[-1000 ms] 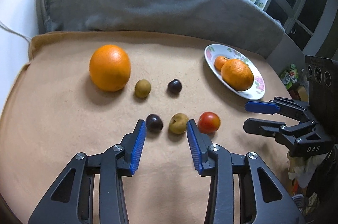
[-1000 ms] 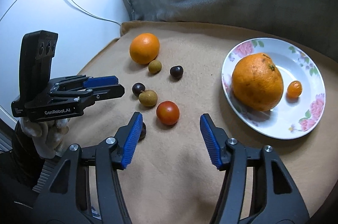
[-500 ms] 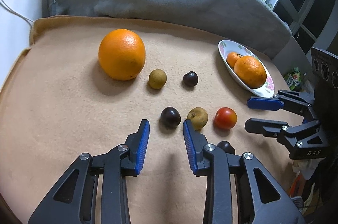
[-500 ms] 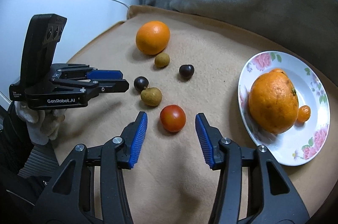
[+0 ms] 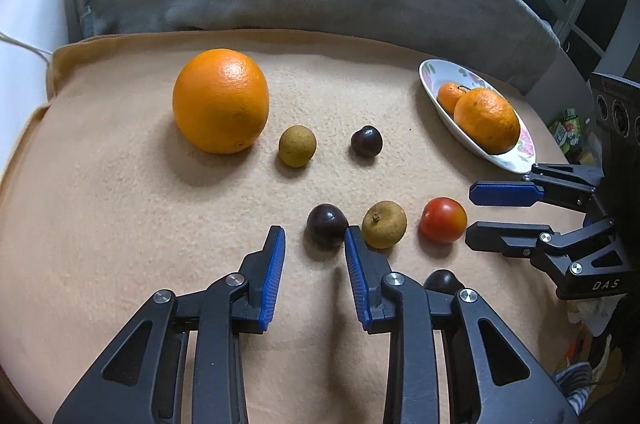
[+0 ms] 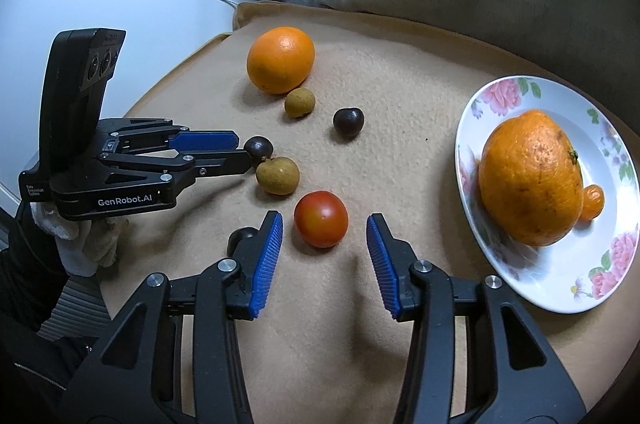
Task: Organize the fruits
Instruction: 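Grasp the dark plum with the left gripper while the right grasps the red cherry tomato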
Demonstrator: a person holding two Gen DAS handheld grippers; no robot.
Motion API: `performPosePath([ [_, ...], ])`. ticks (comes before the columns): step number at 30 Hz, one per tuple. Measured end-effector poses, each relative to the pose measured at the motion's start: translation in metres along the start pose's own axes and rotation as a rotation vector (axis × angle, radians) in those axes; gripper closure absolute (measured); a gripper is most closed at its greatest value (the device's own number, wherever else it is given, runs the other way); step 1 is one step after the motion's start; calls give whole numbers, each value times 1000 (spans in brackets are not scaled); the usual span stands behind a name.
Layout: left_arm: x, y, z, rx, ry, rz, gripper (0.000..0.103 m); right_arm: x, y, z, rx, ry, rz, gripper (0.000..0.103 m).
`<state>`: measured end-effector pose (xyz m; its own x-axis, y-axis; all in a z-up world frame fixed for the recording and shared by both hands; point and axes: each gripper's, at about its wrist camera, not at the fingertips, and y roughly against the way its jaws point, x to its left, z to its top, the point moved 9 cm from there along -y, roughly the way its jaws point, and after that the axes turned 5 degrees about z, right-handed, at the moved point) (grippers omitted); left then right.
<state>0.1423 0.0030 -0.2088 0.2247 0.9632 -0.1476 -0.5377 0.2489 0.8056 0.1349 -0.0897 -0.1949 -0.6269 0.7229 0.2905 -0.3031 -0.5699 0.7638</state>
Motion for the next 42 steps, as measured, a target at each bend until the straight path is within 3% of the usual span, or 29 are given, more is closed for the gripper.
performPosePath([
  [15,-17,-16,5,24,-70,12,76,-5,-9,-1,10,-35,27,57],
  [25,-14,-23,8,22,-57,6,82,-5,-19,-3,24,-57,57,63],
  [28,-12,-22,8,19,-50,7,83,-4,-20,-3,24,-62,73,71],
  [42,-4,0,9,-19,-3,8,83,-5,2,-2,-42,-84,55,71],
])
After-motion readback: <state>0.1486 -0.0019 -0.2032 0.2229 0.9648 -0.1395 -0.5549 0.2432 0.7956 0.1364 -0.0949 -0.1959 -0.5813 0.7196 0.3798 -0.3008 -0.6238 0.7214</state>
